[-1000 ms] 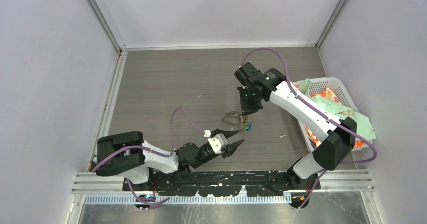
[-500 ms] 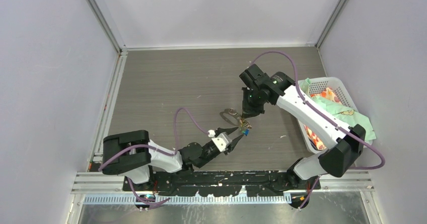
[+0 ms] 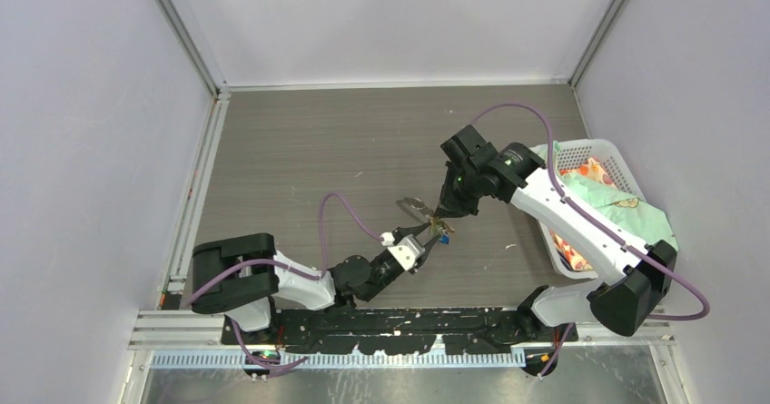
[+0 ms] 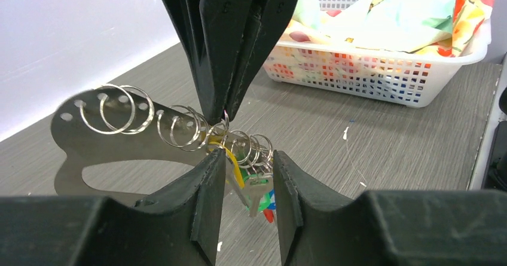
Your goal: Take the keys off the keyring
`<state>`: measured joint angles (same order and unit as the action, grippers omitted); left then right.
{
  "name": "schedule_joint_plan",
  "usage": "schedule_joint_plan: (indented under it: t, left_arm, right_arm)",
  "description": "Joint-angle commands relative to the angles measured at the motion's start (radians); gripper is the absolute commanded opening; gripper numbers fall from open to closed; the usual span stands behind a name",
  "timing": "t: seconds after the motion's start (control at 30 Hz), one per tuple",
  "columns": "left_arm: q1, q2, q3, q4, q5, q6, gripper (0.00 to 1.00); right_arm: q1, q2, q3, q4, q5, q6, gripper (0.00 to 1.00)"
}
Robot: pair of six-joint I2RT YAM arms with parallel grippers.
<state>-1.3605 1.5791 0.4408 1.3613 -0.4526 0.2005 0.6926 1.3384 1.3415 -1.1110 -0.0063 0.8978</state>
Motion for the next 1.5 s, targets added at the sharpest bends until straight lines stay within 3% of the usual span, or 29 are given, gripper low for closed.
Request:
schedule_joint_plan:
  t: [0.0, 0.57, 1.1, 1.33, 1.47]
  left_arm:
    - [-0.002, 0.006, 0.033, 0.071, -0.051, 0.025, 0.36]
    - [-0.002, -0.021, 0.03, 0.071, -0.112, 0.041, 0.34]
    - [-0.002, -0.038, 0.032, 0.071, -0.059, 0.022, 0.41]
    - [-0.001, -0.033, 0.063, 0.071, -0.149, 0.07, 0.44]
    - [0.005, -0.049, 0.079, 0.071, -0.234, 0.072, 0.38]
  right_arm:
    - [0.014, -0.055, 0.006, 0.067, -0.001, 0.073, 0.01]
    - [0.037, -0.115, -0.035, 0.077, 0.041, 0.133, 0.01]
    - [0.051, -0.134, -0.038, 0.116, 0.08, 0.167, 0.01]
    - [0.072, -0.131, -0.007, 0.127, 0.084, 0.165, 0.01]
    - [0.082, -0.145, -0.019, 0.163, 0.098, 0.162, 0.01]
